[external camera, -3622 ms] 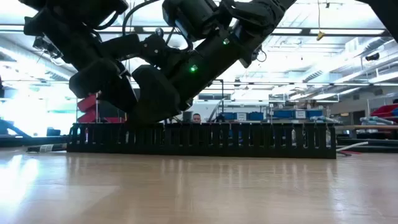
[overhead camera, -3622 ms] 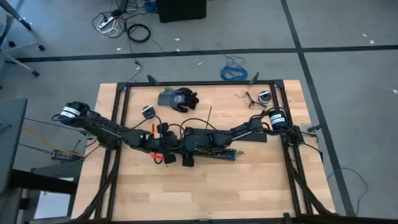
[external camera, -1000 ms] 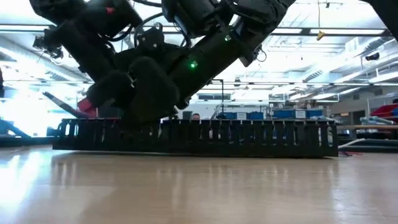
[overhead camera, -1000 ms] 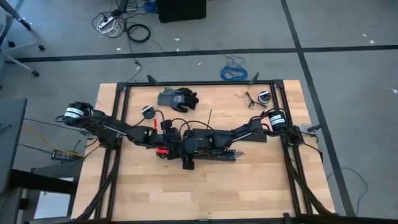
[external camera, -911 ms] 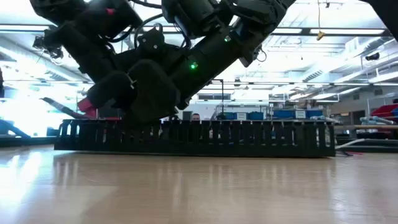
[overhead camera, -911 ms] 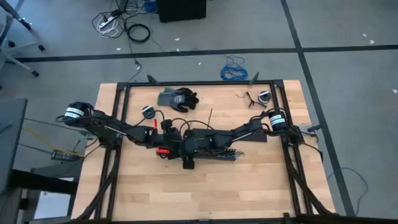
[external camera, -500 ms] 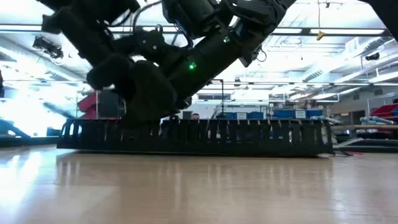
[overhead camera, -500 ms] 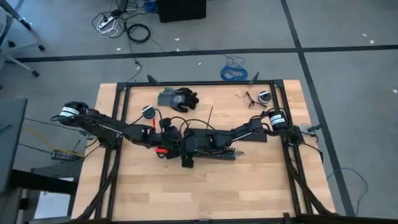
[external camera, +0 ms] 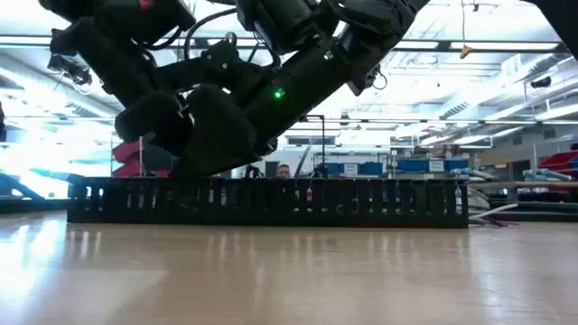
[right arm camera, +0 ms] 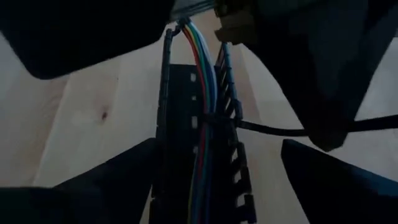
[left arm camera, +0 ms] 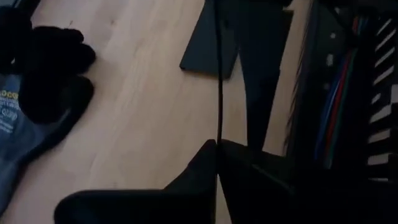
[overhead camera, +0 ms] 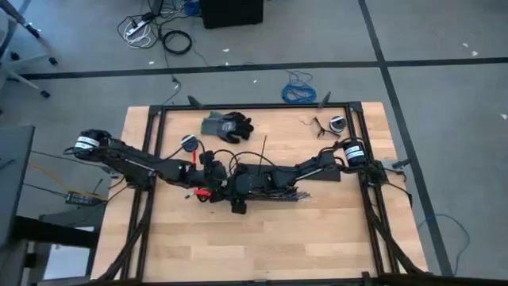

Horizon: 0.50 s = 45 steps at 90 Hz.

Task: Ziptie cables
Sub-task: Put the cable wires in the black cable duct

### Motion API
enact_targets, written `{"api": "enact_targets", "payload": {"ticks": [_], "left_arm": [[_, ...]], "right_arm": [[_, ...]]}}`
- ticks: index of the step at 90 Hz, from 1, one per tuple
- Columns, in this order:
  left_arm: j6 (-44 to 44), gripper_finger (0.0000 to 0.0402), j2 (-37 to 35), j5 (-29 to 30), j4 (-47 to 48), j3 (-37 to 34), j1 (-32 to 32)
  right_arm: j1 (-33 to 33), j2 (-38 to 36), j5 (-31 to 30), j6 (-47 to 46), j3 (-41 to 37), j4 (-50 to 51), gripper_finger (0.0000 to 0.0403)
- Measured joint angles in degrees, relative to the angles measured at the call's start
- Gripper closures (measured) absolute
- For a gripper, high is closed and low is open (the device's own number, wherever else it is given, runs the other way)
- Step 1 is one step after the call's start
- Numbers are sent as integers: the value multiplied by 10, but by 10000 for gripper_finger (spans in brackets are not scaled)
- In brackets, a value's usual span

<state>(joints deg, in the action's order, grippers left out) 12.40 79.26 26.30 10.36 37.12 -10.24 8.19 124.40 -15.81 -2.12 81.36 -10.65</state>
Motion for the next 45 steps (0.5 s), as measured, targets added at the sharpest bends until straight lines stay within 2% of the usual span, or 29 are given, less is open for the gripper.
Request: {"api": "enact_targets", "payload": {"ticks": [45], "left_arm": [[-1,401,0,-2,-2,0,0]], "right_arm": [[5,0,19,2,0,-14,97]]}}
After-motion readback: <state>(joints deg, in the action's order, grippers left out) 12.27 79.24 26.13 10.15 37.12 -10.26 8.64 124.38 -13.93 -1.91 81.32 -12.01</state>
